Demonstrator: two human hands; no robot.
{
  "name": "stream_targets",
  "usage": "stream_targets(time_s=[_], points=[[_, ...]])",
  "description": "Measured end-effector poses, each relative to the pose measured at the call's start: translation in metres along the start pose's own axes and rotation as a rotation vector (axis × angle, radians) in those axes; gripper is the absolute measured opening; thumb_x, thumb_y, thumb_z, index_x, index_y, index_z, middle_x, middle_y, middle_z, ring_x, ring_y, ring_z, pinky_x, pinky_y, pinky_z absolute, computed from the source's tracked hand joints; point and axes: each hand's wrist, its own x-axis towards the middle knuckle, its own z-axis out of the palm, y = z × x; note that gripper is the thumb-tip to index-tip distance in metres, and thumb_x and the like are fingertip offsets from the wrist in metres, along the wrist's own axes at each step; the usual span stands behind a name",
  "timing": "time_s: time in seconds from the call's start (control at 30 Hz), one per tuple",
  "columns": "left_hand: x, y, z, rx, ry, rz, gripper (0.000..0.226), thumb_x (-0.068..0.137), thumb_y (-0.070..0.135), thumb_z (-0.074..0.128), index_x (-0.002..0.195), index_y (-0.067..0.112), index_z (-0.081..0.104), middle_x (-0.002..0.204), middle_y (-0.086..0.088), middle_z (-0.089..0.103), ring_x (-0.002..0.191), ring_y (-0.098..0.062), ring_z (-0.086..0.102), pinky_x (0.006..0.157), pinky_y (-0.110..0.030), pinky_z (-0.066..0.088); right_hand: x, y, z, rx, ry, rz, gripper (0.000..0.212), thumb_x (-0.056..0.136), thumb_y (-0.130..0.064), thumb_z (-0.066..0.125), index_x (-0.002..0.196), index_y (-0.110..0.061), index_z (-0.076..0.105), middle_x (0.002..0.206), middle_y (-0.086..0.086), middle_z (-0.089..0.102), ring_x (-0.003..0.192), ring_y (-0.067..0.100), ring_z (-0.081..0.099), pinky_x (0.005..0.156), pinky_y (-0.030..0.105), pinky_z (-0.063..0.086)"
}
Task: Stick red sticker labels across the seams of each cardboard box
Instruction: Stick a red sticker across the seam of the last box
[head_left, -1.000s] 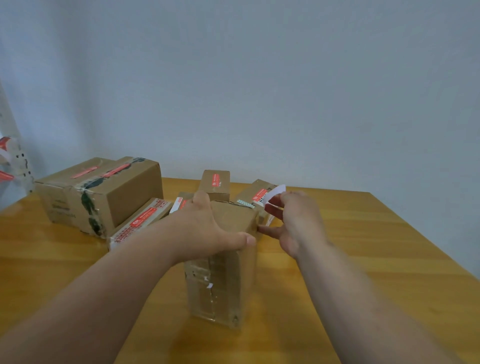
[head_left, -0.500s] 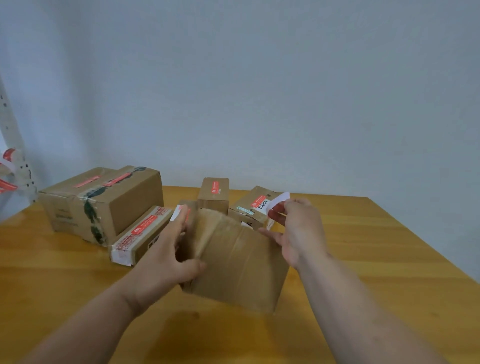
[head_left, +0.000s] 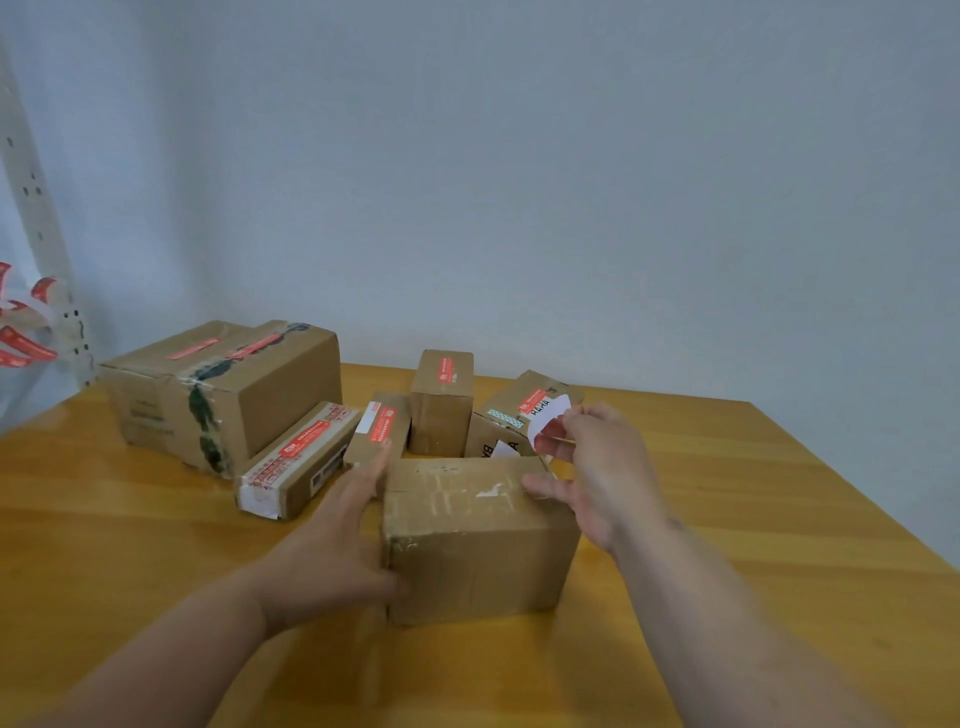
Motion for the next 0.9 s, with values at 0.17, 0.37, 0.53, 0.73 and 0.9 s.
stream_targets(time_s=[0.17,0.37,0.53,0.73,0.9], points=[[0.004,0.055,-0.013,-0.106,0.456,0.172,0.041,0.079,0.039,0.073,0.116,0.038,0.055,0.114,0.018,0.055,0.105,-0.001,0.054,0.087,-0.026,0.05,-0.01,-0.004,0.01,-0.146,-0.088,-0.117,0.017,0.098,-0.016,0.044,0.091,-0.017,0.06,0.107,0.009,0.065,0.101,0.021,0.063,0.081,0.051,0.059],[0.02,0.094,-0.001,-0.42,0.316,0.039,0.028,0.084,0.048,0.062,0.087,0.021,0.07,0.087,0.002,0.074,0.091,-0.012,0.068,0.088,-0.036,0.053,-0.025,0.003,0.027,-0.567,-0.2,-0.501,0.019,0.099,-0.029,0.048,0.087,-0.019,0.058,0.089,-0.003,0.063,0.086,0.013,0.058,0.072,0.026,0.046],[0.027,0.081,0.004,-0.592,0.309,-0.04,0.023,0.083,0.034,0.073,0.091,0.012,0.069,0.085,-0.002,0.075,0.084,-0.011,0.069,0.087,-0.037,0.053,-0.026,0.013,0.022,-0.847,-0.269,-0.822,0.016,0.098,-0.025,0.05,0.094,-0.019,0.064,0.1,-0.007,0.054,0.094,0.007,0.049,0.079,0.019,0.04],[0.028,0.074,-0.002,-0.667,0.338,-0.114,0.01,0.094,0.015,0.06,0.088,0.01,0.067,0.082,-0.008,0.076,0.08,-0.017,0.07,0.075,-0.033,0.05,-0.023,0.006,0.014,-0.655,-0.194,-0.593,0.009,0.093,-0.022,0.059,0.094,-0.03,0.063,0.098,-0.015,0.061,0.089,-0.001,0.055,0.067,0.009,0.037],[0.025,0.073,-0.006,-0.781,0.284,-0.132,0.014,0.095,0.014,0.058,0.099,0.004,0.066,0.085,-0.011,0.075,0.083,-0.021,0.071,0.078,-0.034,0.053,-0.014,0.004,0.009,-0.515,-0.163,-0.342,0.003,0.09,-0.028,0.066,0.09,-0.026,0.068,0.084,-0.007,0.067,0.072,0.007,0.058,0.061,0.019,0.04]])
